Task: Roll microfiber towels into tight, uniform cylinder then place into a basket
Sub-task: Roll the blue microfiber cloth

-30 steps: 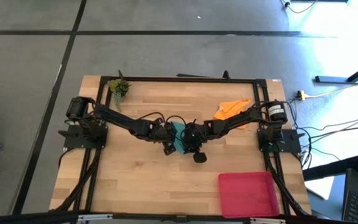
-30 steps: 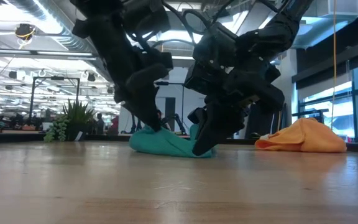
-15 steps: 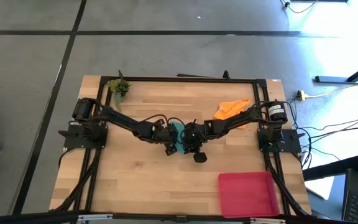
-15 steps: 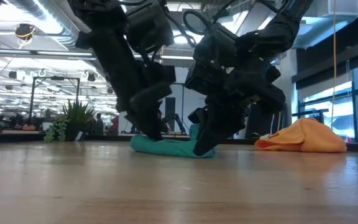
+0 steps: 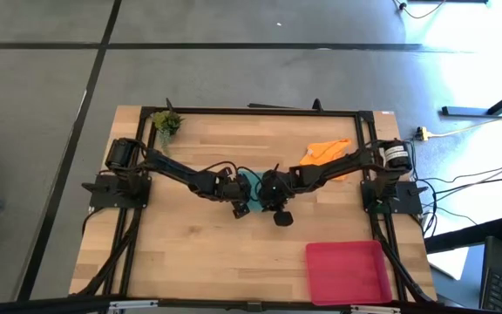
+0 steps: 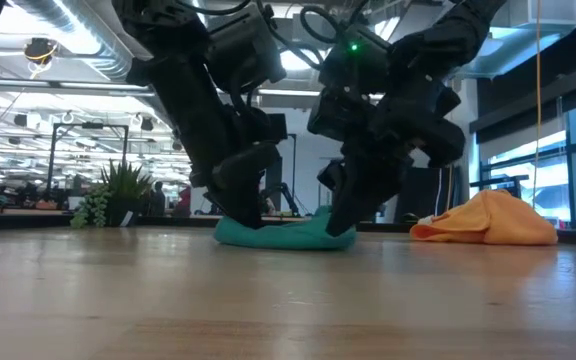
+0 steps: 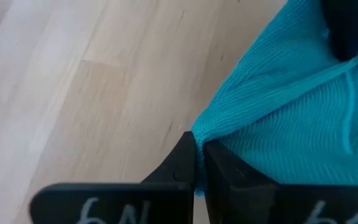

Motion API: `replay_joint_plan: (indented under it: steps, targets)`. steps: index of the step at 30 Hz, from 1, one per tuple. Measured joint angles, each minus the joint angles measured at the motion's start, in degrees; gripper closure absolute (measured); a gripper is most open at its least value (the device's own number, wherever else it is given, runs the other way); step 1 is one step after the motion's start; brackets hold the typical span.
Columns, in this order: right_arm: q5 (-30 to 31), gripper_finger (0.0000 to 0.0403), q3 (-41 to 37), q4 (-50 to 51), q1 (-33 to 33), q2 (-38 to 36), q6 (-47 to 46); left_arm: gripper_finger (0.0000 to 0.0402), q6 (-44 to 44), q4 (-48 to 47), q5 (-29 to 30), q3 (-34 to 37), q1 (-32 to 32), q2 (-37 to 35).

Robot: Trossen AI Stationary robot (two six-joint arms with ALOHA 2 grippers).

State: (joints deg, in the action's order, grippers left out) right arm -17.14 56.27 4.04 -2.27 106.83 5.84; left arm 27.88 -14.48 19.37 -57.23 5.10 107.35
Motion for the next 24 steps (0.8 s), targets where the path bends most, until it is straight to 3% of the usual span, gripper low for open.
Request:
replay_joint_plan:
  steps: [17,24]
  targets:
    - [-2.7,0.039,0.2,1.4,7.2,-3.2,-6.2,0.0402,0.0,-0.5,1.0,0.1,2.1,0.2]
    - [1.2,0.039,0.2,1.7,10.1,-3.2,-8.1,0.0402,0.0,-0.5,1.4,0.2,2.4,0.2]
